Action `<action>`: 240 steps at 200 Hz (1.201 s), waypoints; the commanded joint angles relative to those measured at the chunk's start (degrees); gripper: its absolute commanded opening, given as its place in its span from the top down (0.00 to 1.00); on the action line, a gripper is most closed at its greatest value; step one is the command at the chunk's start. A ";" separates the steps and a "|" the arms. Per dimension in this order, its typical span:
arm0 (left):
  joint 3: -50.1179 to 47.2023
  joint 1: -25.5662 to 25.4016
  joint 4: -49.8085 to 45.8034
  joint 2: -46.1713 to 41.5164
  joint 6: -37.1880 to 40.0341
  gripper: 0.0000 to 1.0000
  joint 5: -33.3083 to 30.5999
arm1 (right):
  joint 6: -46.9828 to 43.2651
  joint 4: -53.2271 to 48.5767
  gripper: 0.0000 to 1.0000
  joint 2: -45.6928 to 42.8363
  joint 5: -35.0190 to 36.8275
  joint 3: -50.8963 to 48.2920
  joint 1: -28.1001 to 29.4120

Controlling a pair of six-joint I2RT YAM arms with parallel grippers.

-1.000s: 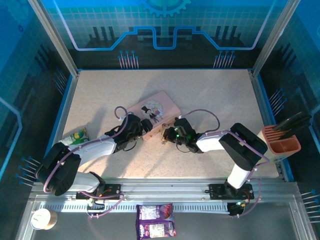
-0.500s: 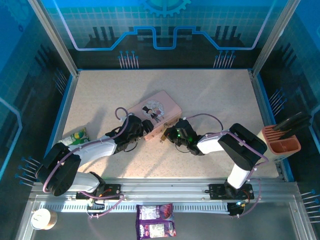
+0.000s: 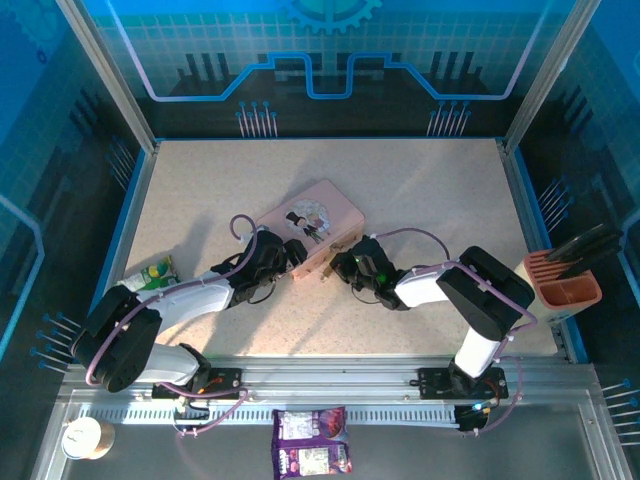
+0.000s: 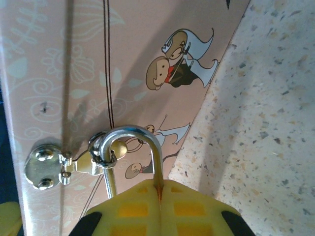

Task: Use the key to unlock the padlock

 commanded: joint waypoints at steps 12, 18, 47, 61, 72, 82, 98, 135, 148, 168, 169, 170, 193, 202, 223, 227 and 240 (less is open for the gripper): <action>-1.15 -0.38 -2.72 0.56 -0.31 0.14 -2.00 | 1.13 2.98 1.00 -2.13 4.96 -1.05 -1.50; -1.15 -0.31 -2.72 0.55 -0.35 0.14 -2.06 | 0.95 2.95 1.00 -2.36 5.15 -1.19 -1.51; -1.15 -0.30 -2.86 0.92 -0.40 0.14 -2.22 | 0.87 3.23 1.00 -3.65 6.42 -2.26 -1.59; -1.15 -0.25 -2.86 1.00 -0.40 0.14 -2.29 | 0.67 3.15 1.00 -4.14 7.00 -2.80 -1.68; -1.15 -0.23 -2.78 1.00 -0.41 0.14 -2.29 | 0.52 3.10 1.00 -4.41 7.43 -3.17 -1.74; -1.08 -0.30 -2.72 0.99 -0.47 0.14 -2.29 | 0.50 3.10 1.00 -4.45 7.56 -3.31 -1.77; -0.89 -0.26 -2.92 0.92 -0.47 0.14 -2.29 | 0.32 3.86 1.00 -4.41 7.64 -3.68 -2.08; -0.64 -0.23 -3.03 1.23 -0.26 0.13 -2.11 | -1.15 5.61 1.00 -3.94 7.10 -3.52 -3.40; -0.32 -0.24 -3.55 1.90 -0.23 0.13 -2.17 | -1.85 5.94 1.00 -3.73 6.76 -3.36 -4.11; -0.36 -0.29 -3.31 2.22 -0.44 0.13 -1.95 | -2.52 5.61 1.00 -3.97 6.74 -3.26 -4.88; -0.36 -0.29 -3.35 2.22 -0.47 0.13 -1.94 | -2.55 5.59 1.00 -3.99 6.78 -3.30 -4.91; -0.36 -0.30 -3.37 2.22 -0.48 0.13 -1.94 | -2.61 5.57 1.00 -4.00 6.81 -3.24 -4.96; -0.36 -0.26 -3.47 2.07 -0.32 0.13 -2.19 | -3.75 4.49 1.00 -5.25 7.09 -3.52 -5.62; -0.28 -0.30 -3.56 1.97 -0.23 0.13 -2.34 | -4.37 3.83 1.00 -5.84 7.10 -3.52 -5.89; 0.15 -0.10 -4.19 2.05 0.45 0.12 -2.66 | -7.01 0.22 1.00 -8.80 6.83 -3.29 -6.52; 0.24 0.05 -4.27 2.13 0.66 0.12 -2.73 | -7.82 -1.32 1.00 -9.74 7.03 -3.23 -6.52; 0.89 0.73 -4.62 2.67 1.83 0.11 -1.71 | -11.28 -7.19 1.00 -13.49 7.66 -2.62 -6.55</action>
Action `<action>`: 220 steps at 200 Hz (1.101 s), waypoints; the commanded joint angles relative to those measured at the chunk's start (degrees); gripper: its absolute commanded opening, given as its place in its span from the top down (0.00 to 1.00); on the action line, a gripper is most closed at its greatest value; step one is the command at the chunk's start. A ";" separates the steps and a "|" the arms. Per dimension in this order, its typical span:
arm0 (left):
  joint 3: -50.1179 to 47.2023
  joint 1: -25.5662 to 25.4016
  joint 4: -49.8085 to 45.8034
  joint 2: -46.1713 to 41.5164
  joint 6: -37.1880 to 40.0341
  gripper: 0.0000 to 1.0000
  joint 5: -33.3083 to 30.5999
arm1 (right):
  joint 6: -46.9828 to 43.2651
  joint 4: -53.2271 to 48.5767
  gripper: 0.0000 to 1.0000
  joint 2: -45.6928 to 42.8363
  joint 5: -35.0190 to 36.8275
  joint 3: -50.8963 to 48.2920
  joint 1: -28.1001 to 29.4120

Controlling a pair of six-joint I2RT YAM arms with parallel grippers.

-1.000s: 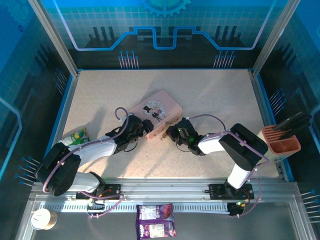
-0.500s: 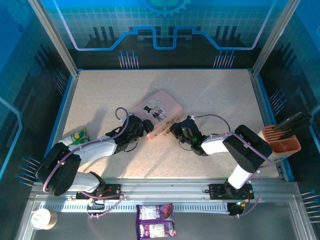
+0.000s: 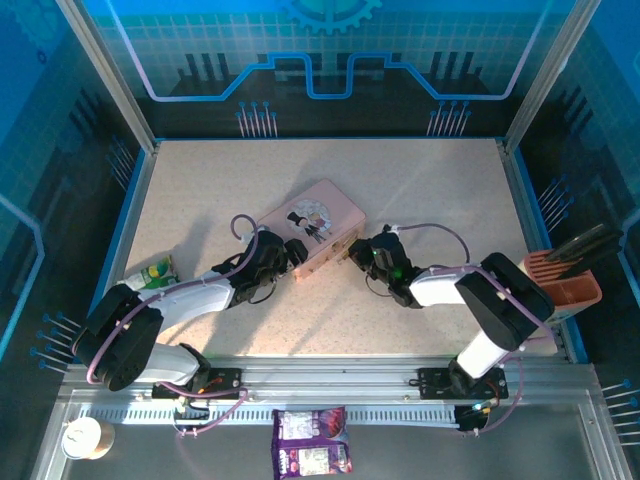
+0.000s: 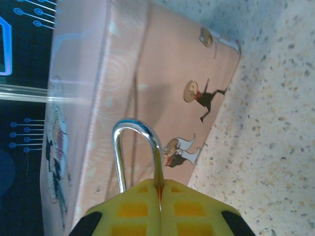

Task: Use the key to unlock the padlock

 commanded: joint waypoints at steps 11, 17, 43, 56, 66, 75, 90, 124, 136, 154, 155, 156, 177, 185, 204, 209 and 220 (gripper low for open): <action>2.51 1.96 -6.55 3.22 3.24 0.10 -0.14 | -9.81 -12.24 1.00 -9.63 2.63 0.99 -0.74; 3.40 2.57 -7.55 3.90 4.16 0.10 0.53 | -11.82 -14.83 1.00 -11.27 2.46 1.14 -0.90; 5.66 4.48 -8.75 6.13 7.02 0.09 1.81 | -20.82 -28.58 1.00 -18.48 1.15 2.74 -1.16; 6.58 5.24 -9.12 7.45 8.08 0.09 2.32 | -25.10 -34.49 1.00 -21.18 0.69 3.78 -1.19; 7.50 5.71 -9.32 8.40 8.73 0.09 2.56 | -28.20 -38.52 1.00 -22.59 0.08 4.66 -1.18; 8.38 5.98 -9.38 9.14 9.25 0.09 2.69 | -30.79 -42.50 1.00 -23.58 -0.10 5.81 -1.14; 10.08 6.27 -9.82 10.29 10.40 0.09 2.40 | -34.79 -48.01 1.00 -24.33 -0.39 7.38 -1.01; 15.23 6.98 -11.21 13.81 12.42 0.09 3.38 | -40.31 -56.26 1.00 -23.14 -0.60 9.76 -0.48; 16.96 7.03 -11.35 14.93 13.14 0.09 3.90 | -41.60 -58.15 1.00 -21.90 -0.94 10.33 -0.07; 19.82 7.27 -12.27 17.07 14.16 0.09 3.66 | -42.73 -59.94 1.00 -20.02 -0.33 11.01 1.04; 19.90 7.30 -12.36 17.24 14.26 0.09 3.71 | -42.78 -59.97 1.00 -19.98 -0.31 11.03 1.07; 20.08 7.36 -12.54 17.33 14.27 0.09 3.77 | -42.77 -59.99 1.00 -19.83 -0.34 11.04 1.13; 23.86 8.05 -13.68 19.59 14.78 0.09 5.96 | -43.10 -59.16 1.00 -17.33 -1.08 10.95 2.35; 25.18 8.05 -14.27 20.10 15.29 0.09 6.48 | -43.10 -58.75 1.00 -16.31 -1.38 11.07 2.70; 27.89 8.03 -16.32 20.49 16.27 0.07 6.63 | -43.42 -58.51 1.00 -13.95 -1.60 11.62 3.72; 28.23 8.03 -16.79 20.32 16.47 0.06 6.52 | -43.53 -58.51 1.00 -13.33 -1.60 11.88 4.01; 28.42 8.03 -17.28 19.76 16.91 0.05 6.23 | -43.84 -58.43 1.00 -12.27 -1.69 12.26 4.47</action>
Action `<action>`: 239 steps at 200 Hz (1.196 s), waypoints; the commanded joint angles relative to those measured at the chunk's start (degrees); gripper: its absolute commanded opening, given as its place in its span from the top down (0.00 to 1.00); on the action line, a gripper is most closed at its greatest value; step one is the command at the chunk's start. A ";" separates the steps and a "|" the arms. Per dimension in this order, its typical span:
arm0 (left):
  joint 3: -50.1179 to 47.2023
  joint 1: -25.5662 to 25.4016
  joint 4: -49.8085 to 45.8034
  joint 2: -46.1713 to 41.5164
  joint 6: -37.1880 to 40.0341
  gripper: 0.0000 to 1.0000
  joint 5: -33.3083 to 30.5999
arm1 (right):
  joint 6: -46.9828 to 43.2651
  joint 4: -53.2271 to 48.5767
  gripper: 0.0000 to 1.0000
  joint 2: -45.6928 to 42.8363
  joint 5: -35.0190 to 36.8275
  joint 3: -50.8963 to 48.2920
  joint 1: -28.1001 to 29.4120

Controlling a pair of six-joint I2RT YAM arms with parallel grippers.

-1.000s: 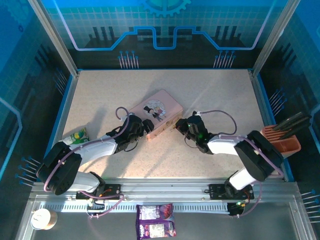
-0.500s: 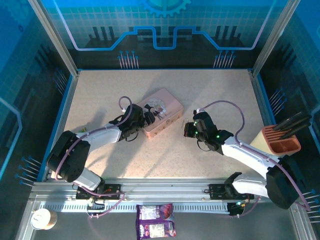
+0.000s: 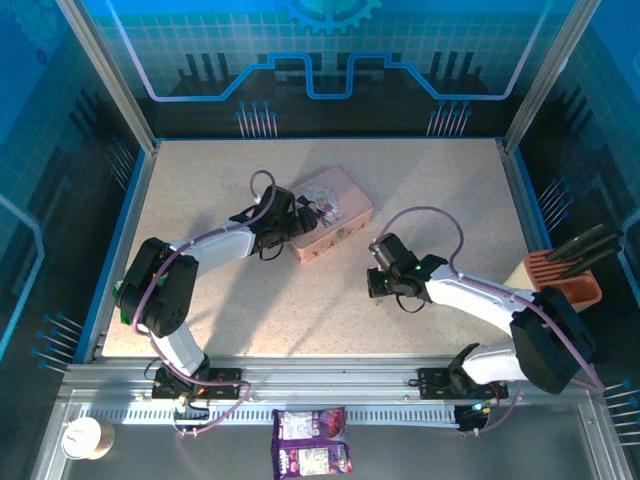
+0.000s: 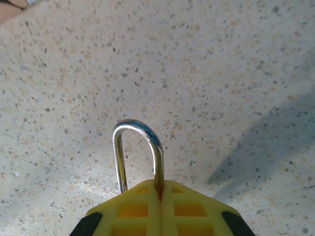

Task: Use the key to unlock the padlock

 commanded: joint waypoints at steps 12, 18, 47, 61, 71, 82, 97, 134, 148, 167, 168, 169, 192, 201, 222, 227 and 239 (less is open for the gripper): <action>1.85 0.29 -4.68 -0.87 3.42 0.03 0.21 | -2.14 -0.74 1.00 3.15 -1.35 2.79 1.75; 1.49 0.30 -5.02 -1.40 3.64 0.03 -0.14 | -2.24 -0.74 1.00 3.71 -1.69 3.05 1.84; -2.29 0.30 -4.97 -5.65 3.66 0.02 -1.40 | -2.76 -0.30 1.00 6.38 -3.11 4.04 2.19; -7.25 0.21 -1.70 -10.13 2.16 0.02 -0.94 | -3.34 -0.38 1.00 7.72 -4.54 4.89 2.39; -11.04 0.04 0.52 -13.42 1.36 0.02 -0.91 | -3.64 -0.63 1.00 8.81 -5.09 5.40 2.67; -14.20 -0.01 1.54 -16.60 1.02 0.02 -1.33 | -3.83 -0.74 0.99 9.69 -5.30 5.97 2.81; -17.77 -0.06 2.70 -19.96 1.11 0.01 -2.34 | -3.94 -0.82 0.98 10.53 -5.62 6.42 3.03; -22.02 -0.06 3.17 -24.77 3.03 0.01 -3.36 | -4.88 -1.49 0.90 10.69 -6.11 7.47 3.06; -23.08 -0.06 3.31 -26.50 3.76 0.01 -3.38 | -5.40 -2.03 0.86 10.51 -5.98 7.84 3.05; -24.72 -0.01 3.73 -28.76 4.40 0.01 -4.24 | -6.30 -3.25 0.77 10.23 -5.62 8.57 3.07; -24.80 -0.04 3.73 -28.80 4.42 0.01 -4.27 | -6.34 -3.31 0.76 10.22 -5.62 8.58 3.07; -24.83 -0.05 3.78 -28.96 4.43 0.01 -4.33 | -6.41 -3.39 0.76 10.22 -5.58 8.68 3.07; -25.41 -0.06 3.21 -30.75 5.79 0.01 -5.32 | -7.42 -4.88 0.65 9.23 -4.91 9.20 3.05; -25.34 -0.05 2.59 -31.36 6.33 0.01 -5.96 | -7.82 -5.45 0.62 8.44 -4.45 9.13 3.07; -25.14 -0.06 1.38 -32.83 7.72 0.01 -8.01 | -9.38 -6.81 0.57 5.74 -2.88 9.13 2.86; -25.18 -0.04 1.22 -33.20 8.05 0.01 -8.56 | -9.76 -7.15 0.56 5.03 -2.60 10.40 2.73; -25.23 0.03 0.86 -34.02 8.65 0.01 -9.86 | -10.74 -7.87 0.53 3.10 -1.72 11.18 2.40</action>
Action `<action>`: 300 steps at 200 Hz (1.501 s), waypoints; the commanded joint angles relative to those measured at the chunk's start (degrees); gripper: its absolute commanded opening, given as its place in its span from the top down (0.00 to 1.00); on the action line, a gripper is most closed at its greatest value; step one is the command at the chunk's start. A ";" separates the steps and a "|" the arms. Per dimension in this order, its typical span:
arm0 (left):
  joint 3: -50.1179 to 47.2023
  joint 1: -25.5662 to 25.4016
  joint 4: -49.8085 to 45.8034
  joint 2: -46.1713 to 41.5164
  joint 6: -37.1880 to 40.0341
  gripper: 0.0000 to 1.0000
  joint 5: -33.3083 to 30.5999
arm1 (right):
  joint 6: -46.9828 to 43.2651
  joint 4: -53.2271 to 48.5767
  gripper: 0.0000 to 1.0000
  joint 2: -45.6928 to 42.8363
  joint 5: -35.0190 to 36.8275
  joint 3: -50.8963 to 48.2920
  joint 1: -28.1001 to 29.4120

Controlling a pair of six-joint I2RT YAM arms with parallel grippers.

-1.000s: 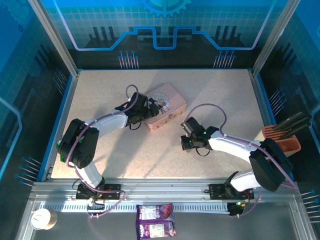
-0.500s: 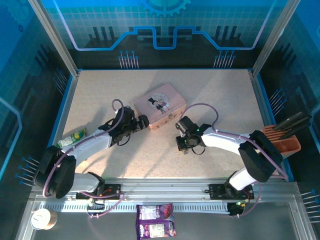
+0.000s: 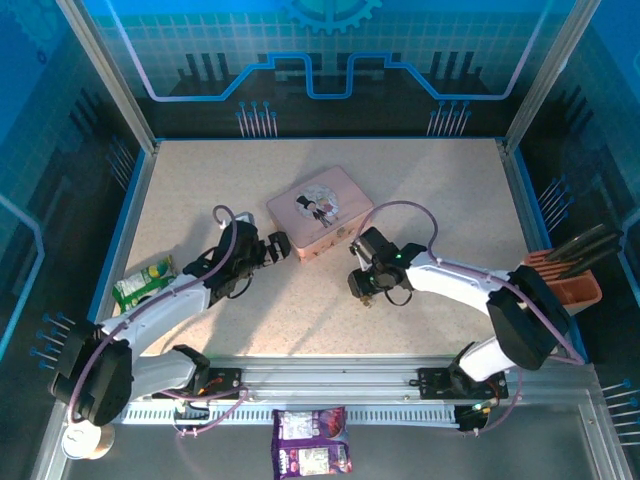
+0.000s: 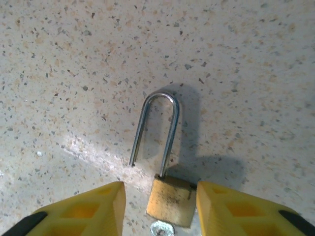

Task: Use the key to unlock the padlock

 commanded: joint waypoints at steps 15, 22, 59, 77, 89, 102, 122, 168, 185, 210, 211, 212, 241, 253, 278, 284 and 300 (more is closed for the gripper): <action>-0.68 0.05 -1.73 -3.28 3.67 0.01 -5.66 | -4.01 -3.72 0.51 -7.03 3.58 3.43 -0.73; -0.68 0.05 -1.82 -3.82 4.06 0.01 -6.30 | -4.53 -3.87 0.51 -8.39 4.22 3.65 -1.05; -2.57 0.05 -1.17 -7.94 6.78 0.01 -12.84 | -7.35 1.32 0.47 -16.59 8.33 1.70 -3.53; -3.40 0.05 -0.43 -9.86 8.31 0.01 -19.67 | -8.38 7.42 0.42 -20.76 11.37 -1.70 -5.48; -3.49 0.05 0.74 -10.29 10.50 0.01 -24.26 | -8.84 13.17 0.33 -23.19 14.40 -4.33 -6.78; -3.66 0.10 3.13 -10.05 13.20 0.01 -29.33 | -11.08 20.40 0.28 -25.41 15.98 -8.02 -8.34; -5.46 0.14 11.16 -9.27 20.28 0.01 -33.74 | -15.97 30.28 0.17 -28.42 18.39 -12.97 -9.76; -9.99 0.83 25.18 -8.48 32.31 0.01 -34.45 | -26.85 46.09 0.14 -33.22 21.80 -22.47 -10.96; -11.76 1.39 30.65 -6.67 36.23 0.01 -32.72 | -27.67 51.50 0.12 -34.27 22.23 -26.31 -12.25; -15.74 2.77 45.25 0.60 41.94 0.01 -34.03 | -29.53 56.37 0.10 -32.97 22.59 -29.79 -13.97; -15.95 2.86 46.06 0.95 42.31 0.01 -34.07 | -29.59 56.42 0.10 -32.83 22.65 -29.84 -14.03; -16.14 2.95 46.91 1.31 42.76 0.01 -34.09 | -29.67 56.45 0.10 -32.77 22.73 -29.87 -14.15; -19.62 5.16 62.93 10.83 51.20 0.01 -30.33 | -30.66 55.96 0.00 -27.96 24.55 -29.06 -16.22; -20.28 7.09 65.79 13.74 50.08 0.01 -28.13 | -31.53 57.52 0.00 -25.87 25.04 -29.32 -16.96; -21.40 9.63 71.97 16.91 49.66 0.01 -21.36 | -33.32 63.84 0.00 -21.88 24.94 -31.03 -18.54; -21.31 10.38 71.64 17.16 48.12 0.01 -19.54 | -33.47 65.00 0.00 -21.04 24.70 -31.28 -18.91; -21.38 12.64 72.72 19.20 46.02 0.01 -14.21 | -33.56 67.55 0.00 -19.08 24.07 -31.87 -19.78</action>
